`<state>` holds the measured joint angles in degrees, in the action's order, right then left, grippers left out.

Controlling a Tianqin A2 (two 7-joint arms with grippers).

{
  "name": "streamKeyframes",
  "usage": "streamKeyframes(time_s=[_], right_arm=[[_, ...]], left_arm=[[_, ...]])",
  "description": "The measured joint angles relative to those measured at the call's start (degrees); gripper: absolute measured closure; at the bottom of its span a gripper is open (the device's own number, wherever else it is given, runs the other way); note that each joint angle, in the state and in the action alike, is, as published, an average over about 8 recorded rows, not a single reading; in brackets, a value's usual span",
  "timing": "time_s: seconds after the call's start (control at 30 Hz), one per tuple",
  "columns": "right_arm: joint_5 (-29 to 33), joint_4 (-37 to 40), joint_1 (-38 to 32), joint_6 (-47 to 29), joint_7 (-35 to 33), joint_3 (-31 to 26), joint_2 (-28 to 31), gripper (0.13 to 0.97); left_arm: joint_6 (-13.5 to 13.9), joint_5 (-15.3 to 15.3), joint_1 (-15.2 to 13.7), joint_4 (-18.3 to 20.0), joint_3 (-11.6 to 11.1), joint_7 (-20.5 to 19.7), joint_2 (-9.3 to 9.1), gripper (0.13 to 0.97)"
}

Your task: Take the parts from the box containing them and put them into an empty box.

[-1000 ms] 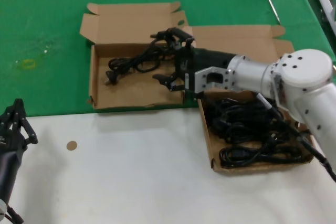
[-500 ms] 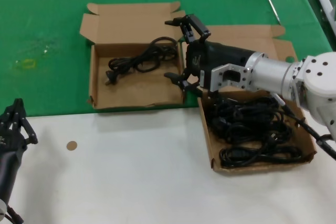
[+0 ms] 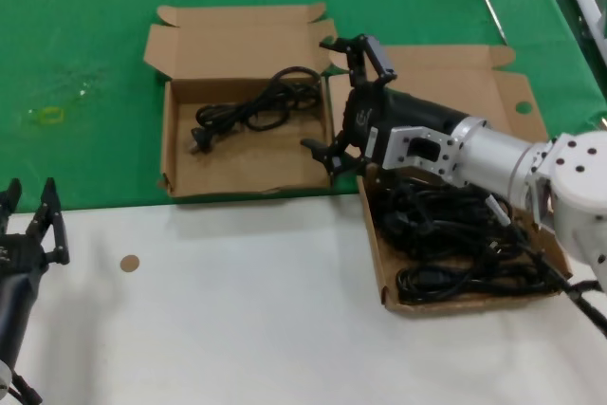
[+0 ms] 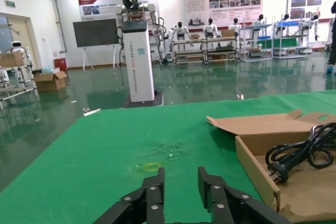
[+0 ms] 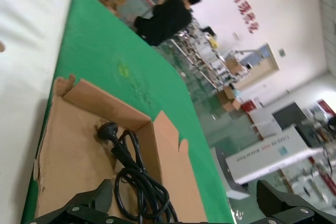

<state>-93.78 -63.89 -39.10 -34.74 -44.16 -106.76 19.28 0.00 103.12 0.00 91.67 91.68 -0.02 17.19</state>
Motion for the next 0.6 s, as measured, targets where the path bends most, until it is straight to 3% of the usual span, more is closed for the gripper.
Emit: streamKeyframes(time_s=[0.2,0.6], right_arm=[[-0.8,-2.5,3.5,3.1,4.0,1.4,-0.2,0.13],[-2.6,-7.6,10.7,9.5,12.1,4.1,-0.6,0.129]], left_arm=[[0.0,0.0,0.0,0.0,0.0,0.0,0.0,0.833],[0.0,0.0,0.0,0.0,0.0,0.0,0.0,0.586]])
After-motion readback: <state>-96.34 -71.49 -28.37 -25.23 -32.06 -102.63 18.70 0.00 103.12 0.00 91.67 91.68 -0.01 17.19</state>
